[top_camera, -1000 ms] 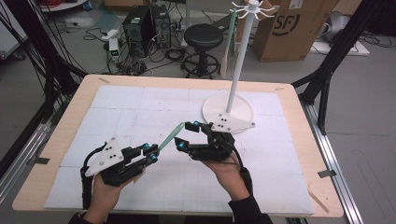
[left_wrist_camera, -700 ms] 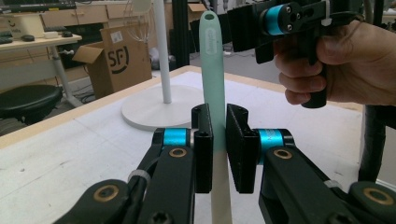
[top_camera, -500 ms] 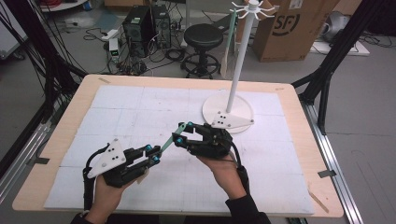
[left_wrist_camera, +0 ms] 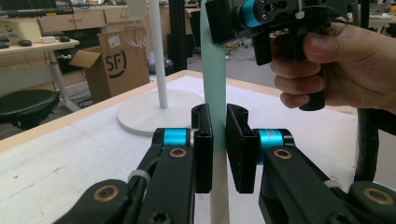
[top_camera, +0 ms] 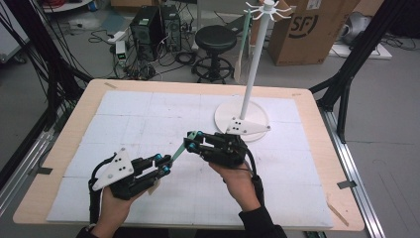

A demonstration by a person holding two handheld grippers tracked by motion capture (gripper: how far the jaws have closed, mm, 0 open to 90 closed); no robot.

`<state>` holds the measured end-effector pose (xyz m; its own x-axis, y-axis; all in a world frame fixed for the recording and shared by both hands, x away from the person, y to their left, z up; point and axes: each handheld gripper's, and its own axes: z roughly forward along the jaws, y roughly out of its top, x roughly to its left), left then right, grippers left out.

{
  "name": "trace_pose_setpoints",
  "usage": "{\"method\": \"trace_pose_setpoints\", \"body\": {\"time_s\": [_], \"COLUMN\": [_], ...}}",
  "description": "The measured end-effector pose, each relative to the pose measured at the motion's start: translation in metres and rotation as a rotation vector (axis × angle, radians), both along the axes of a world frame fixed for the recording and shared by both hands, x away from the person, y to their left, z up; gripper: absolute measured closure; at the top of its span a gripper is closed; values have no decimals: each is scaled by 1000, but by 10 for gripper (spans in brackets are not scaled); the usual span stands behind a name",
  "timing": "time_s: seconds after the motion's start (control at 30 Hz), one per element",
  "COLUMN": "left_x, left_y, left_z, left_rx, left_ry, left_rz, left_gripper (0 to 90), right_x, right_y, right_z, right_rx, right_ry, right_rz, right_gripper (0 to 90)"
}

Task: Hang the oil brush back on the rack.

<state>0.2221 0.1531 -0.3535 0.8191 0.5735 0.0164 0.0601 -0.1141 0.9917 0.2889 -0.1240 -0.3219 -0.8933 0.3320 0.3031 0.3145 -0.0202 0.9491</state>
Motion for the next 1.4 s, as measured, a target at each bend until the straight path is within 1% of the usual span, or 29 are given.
{"method": "trace_pose_setpoints", "body": {"time_s": [0.2, 0.37, 0.5, 0.6, 0.63, 0.77, 0.9, 0.93, 0.97, 1.0, 1.07, 1.13, 1.2, 1.27, 1.3, 1.33, 1.37, 1.4], "left_x": [0, 0, 0, -1, -1, -1, 0, 0, 1, 1, 3, 4, 6, 7, 7, 8, 8, 8], "left_y": [-1, -2, -2, -2, -1, -1, 0, 1, 3, 4, 7, 11, 13, 14, 14, 14, 13, 13], "left_z": [0, 0, 0, 0, 0, 0, 1, 1, 2, 3, 5, 6, 7, 7, 7, 7, 7, 7], "left_rx": [-4, -7, -10, -8, -10, -19, -36, -53, -62, -64, -60, -59, -62, -68, -68, -60, -54, -54], "left_ry": [0, -3, -5, -7, -7, -8, -4, 4, 12, 13, 20, 35, 48, 66, 66, 78, 84, 88], "left_rz": [-1, -6, -4, -4, -6, -25, -62, -82, -94, -105, -113, -135, -156, -191, -191, -216, -233, -242], "left_gripper": [814, 814, 814, 814, 814, 821, 813, 778, 728, 700, 641, 594, 557, 533, 526, 526, 527, 528], "right_x": [1, 2, 2, 1, 1, -1, -2, -2, -2, -2, -2, -2, -2, -3, -3, -3, -4, -5], "right_y": [-1, -2, -2, -1, -1, -1, -1, -1, -1, -1, -2, -3, -4, -4, -4, -3, -2, -1], "right_z": [0, 0, 0, 1, 1, 4, 7, 8, 9, 11, 11, 13, 15, 18, 20, 22, 24, 27], "right_rx": [29, 72, 97, 102, 101, 95, 78, 74, 57, 40, 32, 21, 16, 10, 1, -7, -20, -34], "right_ry": [29, 61, 78, 75, 64, 49, 37, 28, 21, 17, 14, 7, -2, -15, -27, -32, -46, -53], "right_rz": [20, 58, 82, 92, 94, 108, 127, 128, 125, 125, 134, 145, 169, 207, 226, 252, 276, 293], "right_gripper": [731, 768, 789, 806, 812, 833, 835, 835, 836, 835, 835, 835, 835, 835, 834, 835, 834, 835]}}
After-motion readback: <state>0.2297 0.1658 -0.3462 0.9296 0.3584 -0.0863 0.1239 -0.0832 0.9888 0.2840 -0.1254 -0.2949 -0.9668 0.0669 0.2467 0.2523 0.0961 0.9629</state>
